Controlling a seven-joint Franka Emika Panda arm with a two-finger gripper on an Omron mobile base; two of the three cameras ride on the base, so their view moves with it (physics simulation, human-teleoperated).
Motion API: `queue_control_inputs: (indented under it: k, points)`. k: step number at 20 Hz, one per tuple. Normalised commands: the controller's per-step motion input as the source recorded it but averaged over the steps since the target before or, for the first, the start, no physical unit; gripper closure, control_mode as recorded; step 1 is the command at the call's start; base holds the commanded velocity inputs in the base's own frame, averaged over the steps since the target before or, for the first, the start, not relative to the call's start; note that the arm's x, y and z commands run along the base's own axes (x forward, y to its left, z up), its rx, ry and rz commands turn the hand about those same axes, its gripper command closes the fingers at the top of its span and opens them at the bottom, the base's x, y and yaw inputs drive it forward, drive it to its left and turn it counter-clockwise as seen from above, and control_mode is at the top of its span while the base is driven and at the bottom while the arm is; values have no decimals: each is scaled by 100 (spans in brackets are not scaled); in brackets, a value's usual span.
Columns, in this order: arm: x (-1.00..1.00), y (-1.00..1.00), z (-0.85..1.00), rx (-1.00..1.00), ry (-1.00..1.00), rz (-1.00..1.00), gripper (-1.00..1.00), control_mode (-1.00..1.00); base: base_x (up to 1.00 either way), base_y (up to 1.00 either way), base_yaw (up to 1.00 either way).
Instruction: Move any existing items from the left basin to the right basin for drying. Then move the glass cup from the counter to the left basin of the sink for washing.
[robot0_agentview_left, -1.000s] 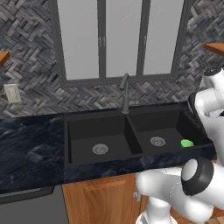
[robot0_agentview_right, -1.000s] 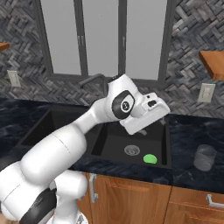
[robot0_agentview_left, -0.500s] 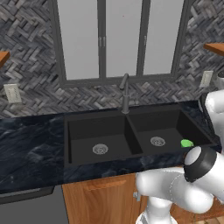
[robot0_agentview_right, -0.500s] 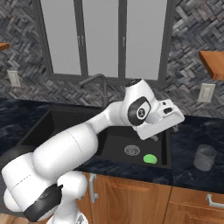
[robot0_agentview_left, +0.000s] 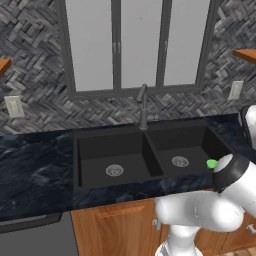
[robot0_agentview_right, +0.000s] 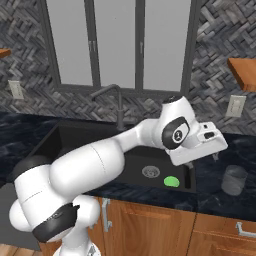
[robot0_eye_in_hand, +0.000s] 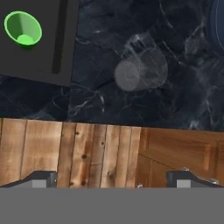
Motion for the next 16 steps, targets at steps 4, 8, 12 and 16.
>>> queue_control_inputs:
  k: [4,8,12,16]
  points:
    - [-14,-10,-25,0,0,-11,-100,-100,0,0,0]
    - [-1,-12,-33,0,0,-6,-100,-100,0,0,0]
    - [0,-26,-18,0,0,-1,-100,-100,0,0,0]
    - [0,-26,-18,1,0,0,-100,-100,0,0,0]
